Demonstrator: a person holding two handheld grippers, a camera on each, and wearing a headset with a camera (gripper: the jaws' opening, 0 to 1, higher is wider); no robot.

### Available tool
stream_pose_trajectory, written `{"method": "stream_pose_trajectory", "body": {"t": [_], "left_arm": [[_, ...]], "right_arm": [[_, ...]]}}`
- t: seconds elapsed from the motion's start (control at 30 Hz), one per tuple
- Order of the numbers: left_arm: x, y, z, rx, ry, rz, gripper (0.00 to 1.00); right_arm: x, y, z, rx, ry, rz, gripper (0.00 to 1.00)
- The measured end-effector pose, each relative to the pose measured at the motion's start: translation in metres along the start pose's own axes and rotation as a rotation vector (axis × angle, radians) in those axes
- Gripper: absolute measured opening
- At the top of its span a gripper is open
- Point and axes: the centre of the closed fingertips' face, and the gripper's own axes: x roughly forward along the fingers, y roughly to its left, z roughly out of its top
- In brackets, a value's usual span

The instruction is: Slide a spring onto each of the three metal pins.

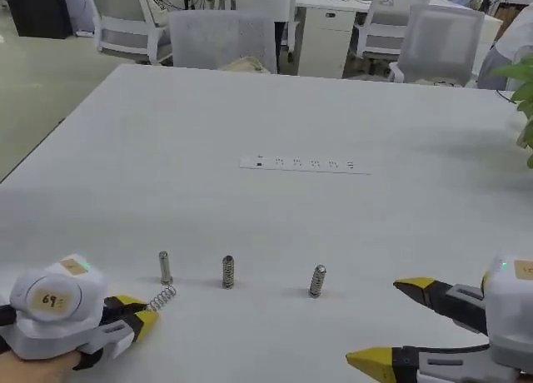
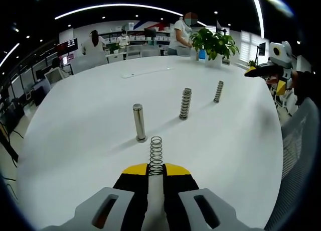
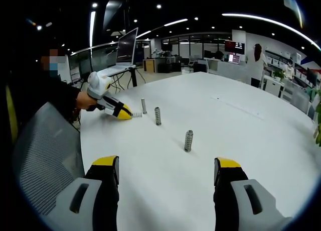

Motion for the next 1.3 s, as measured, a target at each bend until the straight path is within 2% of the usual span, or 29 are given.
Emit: {"method": "stream_pose_trajectory", "body": {"t": [0.27, 0.47, 0.57, 0.7, 0.87, 1.17, 1.3], "left_arm": [[-0.006, -0.006, -0.001, -0.002, 0.004, -0.022, 0.03], [-0.013, -0.015, 0.005, 0.006, -0.009, -0.057, 0.03], [-0.020, -0.020, 0.008, 0.016, -0.022, -0.078, 0.03], [-0.026, -0.020, 0.010, 0.029, -0.037, -0.095, 0.03], [-0.037, -0.028, 0.016, 0.046, -0.063, -0.123, 0.03], [-0.050, -0.043, 0.026, 0.082, -0.094, -0.167, 0.03], [-0.052, -0.046, 0.031, 0.100, -0.107, -0.185, 0.03]], "right_arm": [[0.000, -0.001, -0.002, 0.003, 0.004, -0.003, 0.76], [-0.001, -0.001, -0.003, 0.002, 0.007, -0.003, 0.76], [-0.001, -0.001, -0.002, 0.000, 0.005, -0.005, 0.76], [-0.001, 0.001, 0.000, -0.005, 0.003, -0.003, 0.76], [-0.001, 0.002, 0.004, -0.013, -0.001, 0.000, 0.76], [-0.003, 0.006, 0.009, -0.029, -0.003, 0.010, 0.75], [-0.003, 0.006, 0.011, -0.036, -0.001, 0.014, 0.75]]}}
